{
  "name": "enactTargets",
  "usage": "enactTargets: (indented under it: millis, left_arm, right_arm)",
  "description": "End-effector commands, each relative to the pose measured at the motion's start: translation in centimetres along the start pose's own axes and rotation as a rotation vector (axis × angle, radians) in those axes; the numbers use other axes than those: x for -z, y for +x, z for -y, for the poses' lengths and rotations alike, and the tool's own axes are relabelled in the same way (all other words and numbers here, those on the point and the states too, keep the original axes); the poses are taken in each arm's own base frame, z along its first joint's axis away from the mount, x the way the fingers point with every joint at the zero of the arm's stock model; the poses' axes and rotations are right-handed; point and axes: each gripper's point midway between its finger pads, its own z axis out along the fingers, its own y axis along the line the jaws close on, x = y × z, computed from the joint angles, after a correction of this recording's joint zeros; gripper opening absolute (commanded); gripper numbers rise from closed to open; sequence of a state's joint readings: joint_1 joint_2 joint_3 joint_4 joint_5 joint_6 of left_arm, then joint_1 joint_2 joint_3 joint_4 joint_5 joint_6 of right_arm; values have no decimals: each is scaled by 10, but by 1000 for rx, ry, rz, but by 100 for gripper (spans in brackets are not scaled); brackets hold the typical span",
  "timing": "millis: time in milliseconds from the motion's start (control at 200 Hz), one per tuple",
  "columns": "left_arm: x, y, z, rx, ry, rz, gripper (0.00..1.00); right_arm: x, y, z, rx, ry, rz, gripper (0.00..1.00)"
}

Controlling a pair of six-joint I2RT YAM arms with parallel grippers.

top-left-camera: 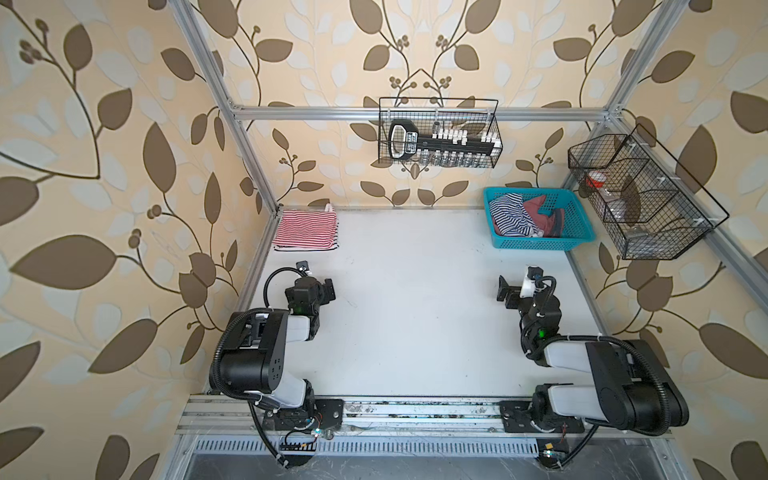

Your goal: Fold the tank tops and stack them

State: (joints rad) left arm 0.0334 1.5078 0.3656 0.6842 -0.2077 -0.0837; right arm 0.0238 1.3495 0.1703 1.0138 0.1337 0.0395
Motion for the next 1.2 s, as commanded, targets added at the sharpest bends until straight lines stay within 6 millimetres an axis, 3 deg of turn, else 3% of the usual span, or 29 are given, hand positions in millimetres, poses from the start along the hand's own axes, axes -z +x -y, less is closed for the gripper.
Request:
enactTargets:
  millis: [0,940,1105,1200]
  left_arm:
    - [0,-25,7,2,27,70,99]
    - [0,-25,7,0,26,66,99]
    - [0,-25,8,2,29,70,99]
    - [3,-36,9,1,28,84,99]
  right_arm:
    - [-1,-6,-3,25,-18,20,100]
    - [-2,-5,-5,16,-55,14,100]
    - [-2,-7,-6,16,-69,20,90]
    - [-3,-15,-2,3,-45,22,91]
